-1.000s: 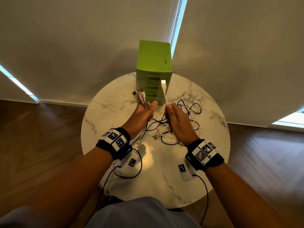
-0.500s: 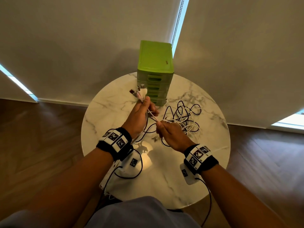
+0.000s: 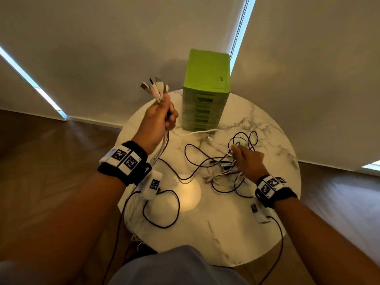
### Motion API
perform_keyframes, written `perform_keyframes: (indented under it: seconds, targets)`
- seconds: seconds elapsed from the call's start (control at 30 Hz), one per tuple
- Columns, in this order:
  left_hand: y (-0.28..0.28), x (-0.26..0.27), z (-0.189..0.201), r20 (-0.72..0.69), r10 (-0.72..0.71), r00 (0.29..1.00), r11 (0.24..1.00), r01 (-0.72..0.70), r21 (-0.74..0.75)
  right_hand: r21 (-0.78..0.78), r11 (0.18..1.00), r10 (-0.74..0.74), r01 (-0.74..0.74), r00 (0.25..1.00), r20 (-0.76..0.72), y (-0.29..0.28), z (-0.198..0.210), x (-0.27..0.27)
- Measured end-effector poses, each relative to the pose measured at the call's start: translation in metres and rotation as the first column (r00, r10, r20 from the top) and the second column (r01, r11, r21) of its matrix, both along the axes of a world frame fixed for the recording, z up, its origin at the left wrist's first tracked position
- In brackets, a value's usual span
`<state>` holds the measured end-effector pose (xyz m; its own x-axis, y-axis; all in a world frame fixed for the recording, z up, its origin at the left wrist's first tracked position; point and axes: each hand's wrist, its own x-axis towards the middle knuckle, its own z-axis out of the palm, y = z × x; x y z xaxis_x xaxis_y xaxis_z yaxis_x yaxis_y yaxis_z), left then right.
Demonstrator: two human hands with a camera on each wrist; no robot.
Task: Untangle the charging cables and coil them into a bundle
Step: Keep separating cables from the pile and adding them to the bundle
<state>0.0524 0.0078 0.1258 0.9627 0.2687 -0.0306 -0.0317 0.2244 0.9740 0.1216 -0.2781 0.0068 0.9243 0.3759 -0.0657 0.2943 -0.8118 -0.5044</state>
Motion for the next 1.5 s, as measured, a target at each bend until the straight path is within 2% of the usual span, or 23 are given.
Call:
perform_keyframes:
  seconds: [0.07, 0.13, 0.2, 0.33, 0.43, 0.5, 0.6, 0.7, 0.77, 0.87, 0.97, 1.07, 1.17, 1.23, 1.3, 1.37, 1.43, 1.5]
  targets:
    - [-0.014, -0.004, -0.010, -0.085, 0.007, 0.996, 0.988, 0.007, 0.157, 0.145, 0.989, -0.036, 0.026, 0.997, 0.072, 0.015, 0.017, 0.002]
    - [-0.030, -0.008, -0.021, -0.149, -0.031, 0.988, 0.961, 0.071, 0.269, 0.266, 0.964, -0.013, -0.019, 0.993, 0.117, 0.031, 0.032, -0.003]
    - [-0.046, -0.010, -0.032, -0.188, -0.073, 0.979, 0.933, 0.134, 0.335, 0.318, 0.944, 0.046, -0.093, 0.987, 0.152, 0.047, 0.044, -0.013]
    - [-0.069, -0.006, -0.039, -0.204, -0.077, 0.976, 0.949, 0.135, 0.285, 0.277, 0.927, 0.200, -0.252, 0.959, 0.202, 0.066, 0.051, -0.032]
    - [-0.075, -0.004, -0.034, -0.174, -0.120, 0.977, 0.962, 0.158, 0.224, 0.362, 0.880, 0.262, -0.308, 0.950, 0.172, 0.066, 0.047, -0.040]
    - [-0.076, -0.006, -0.033, -0.164, -0.157, 0.974, 0.956, 0.192, 0.223, 0.345, 0.864, 0.323, -0.366, 0.930, 0.177, 0.065, 0.042, -0.045]
    - [-0.077, -0.008, -0.034, -0.158, -0.170, 0.973, 0.937, 0.209, 0.278, 0.413, 0.845, 0.373, -0.340, 0.928, 0.001, 0.059, 0.035, -0.050]
    - [-0.070, -0.005, -0.031, -0.125, -0.106, 0.987, 0.968, 0.131, 0.214, 0.485, 0.845, 0.381, -0.226, 0.890, -0.249, 0.046, 0.018, -0.048]
    - [-0.060, -0.002, -0.025, -0.117, -0.072, 0.991, 0.983, 0.090, 0.159, 0.413, 0.881, 0.366, -0.230, 0.884, -0.289, 0.032, -0.006, -0.043]
    - [-0.043, -0.002, -0.014, -0.088, -0.057, 0.994, 0.992, 0.066, 0.109, 0.212, 0.941, 0.301, -0.264, 0.939, -0.168, 0.010, -0.028, -0.029]
    - [-0.030, -0.005, -0.008, -0.055, -0.040, 0.998, 0.997, 0.043, 0.064, 0.049, 0.956, 0.293, -0.290, 0.953, -0.079, -0.002, -0.021, -0.005]
    - [-0.021, -0.007, -0.006, 0.003, -0.014, 1.000, 1.000, 0.014, 0.024, -0.111, 0.949, 0.285, -0.295, 0.953, -0.098, -0.006, -0.004, 0.016]
    - [-0.014, -0.007, -0.004, 0.064, 0.011, 0.998, 0.997, -0.006, -0.075, -0.086, 0.956, 0.271, -0.279, 0.958, -0.095, -0.008, 0.003, 0.030]
    - [-0.014, -0.007, -0.002, 0.071, 0.043, 0.997, 0.996, -0.038, -0.079, -0.083, 0.959, 0.262, -0.270, 0.960, -0.099, -0.006, 0.005, 0.036]
    - [-0.019, -0.008, -0.003, 0.039, 0.072, 0.997, 0.997, -0.073, 0.008, -0.065, 0.976, 0.203, -0.209, 0.975, -0.094, -0.002, 0.007, 0.040]
    - [-0.027, -0.009, -0.010, 0.006, 0.064, 0.998, 0.992, -0.064, 0.111, 0.016, 0.994, 0.108, -0.107, 0.991, -0.075, 0.004, 0.012, 0.042]
    - [-0.034, -0.009, -0.023, -0.034, 0.001, 0.999, 0.981, 0.006, 0.196, 0.123, 0.991, 0.053, -0.047, 0.997, -0.049, 0.012, 0.020, 0.038]
    - [-0.044, -0.008, -0.037, -0.099, -0.065, 0.993, 0.954, 0.091, 0.287, 0.206, 0.977, 0.065, -0.060, 0.998, -0.017, 0.021, 0.033, 0.031]
